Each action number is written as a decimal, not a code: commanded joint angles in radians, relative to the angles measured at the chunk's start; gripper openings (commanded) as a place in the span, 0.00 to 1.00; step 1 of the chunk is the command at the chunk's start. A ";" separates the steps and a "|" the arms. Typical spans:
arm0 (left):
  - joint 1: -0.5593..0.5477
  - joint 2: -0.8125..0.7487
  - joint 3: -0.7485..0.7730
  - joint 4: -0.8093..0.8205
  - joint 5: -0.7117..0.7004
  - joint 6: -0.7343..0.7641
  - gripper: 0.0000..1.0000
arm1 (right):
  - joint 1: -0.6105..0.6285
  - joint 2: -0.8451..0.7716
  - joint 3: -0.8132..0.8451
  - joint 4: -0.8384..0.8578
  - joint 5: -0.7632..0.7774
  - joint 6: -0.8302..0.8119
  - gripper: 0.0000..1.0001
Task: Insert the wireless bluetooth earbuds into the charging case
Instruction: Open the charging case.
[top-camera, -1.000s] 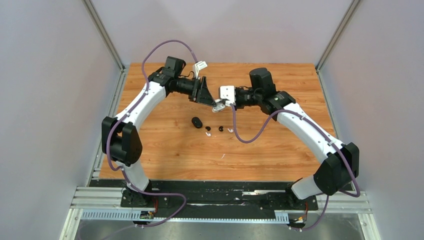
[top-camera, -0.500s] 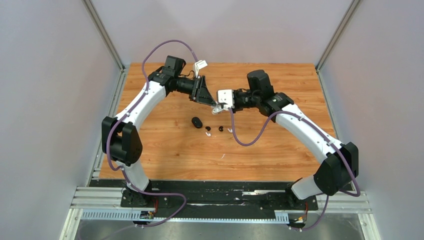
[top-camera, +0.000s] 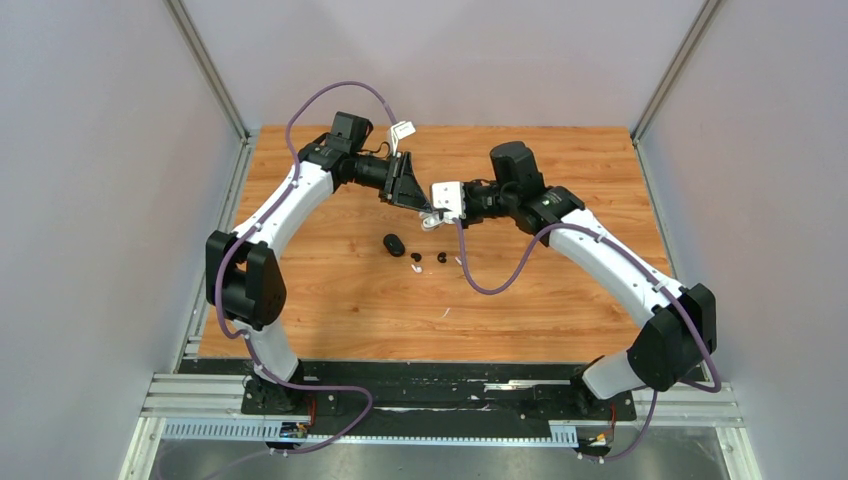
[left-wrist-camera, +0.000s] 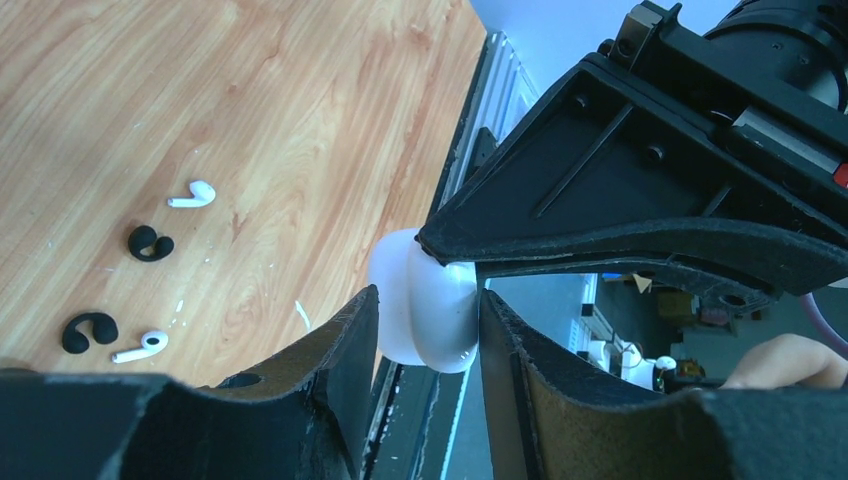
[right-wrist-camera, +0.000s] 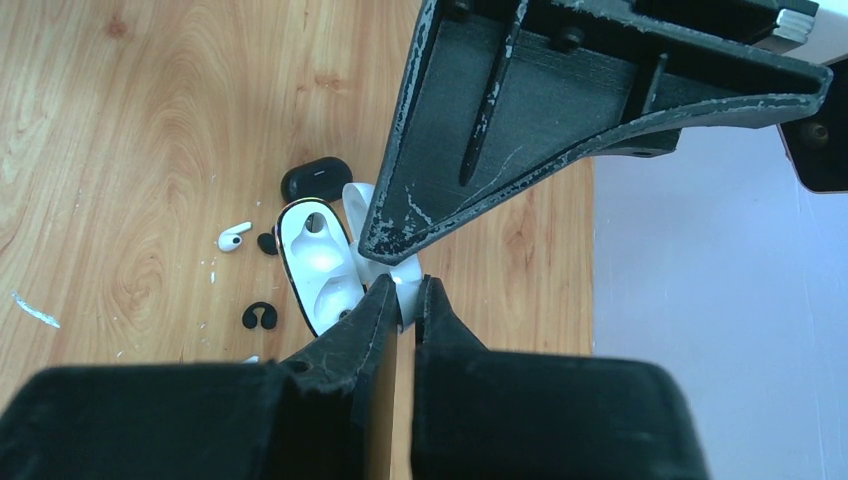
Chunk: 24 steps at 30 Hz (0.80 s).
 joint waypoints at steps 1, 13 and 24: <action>0.001 -0.002 0.041 0.016 0.031 -0.014 0.48 | 0.015 0.000 0.014 0.037 0.005 -0.010 0.00; 0.001 -0.004 0.034 -0.016 0.029 0.013 0.48 | 0.020 0.011 0.011 0.068 0.039 0.005 0.00; -0.008 0.006 0.038 -0.013 0.022 0.022 0.43 | 0.025 0.016 0.006 0.080 0.041 0.010 0.00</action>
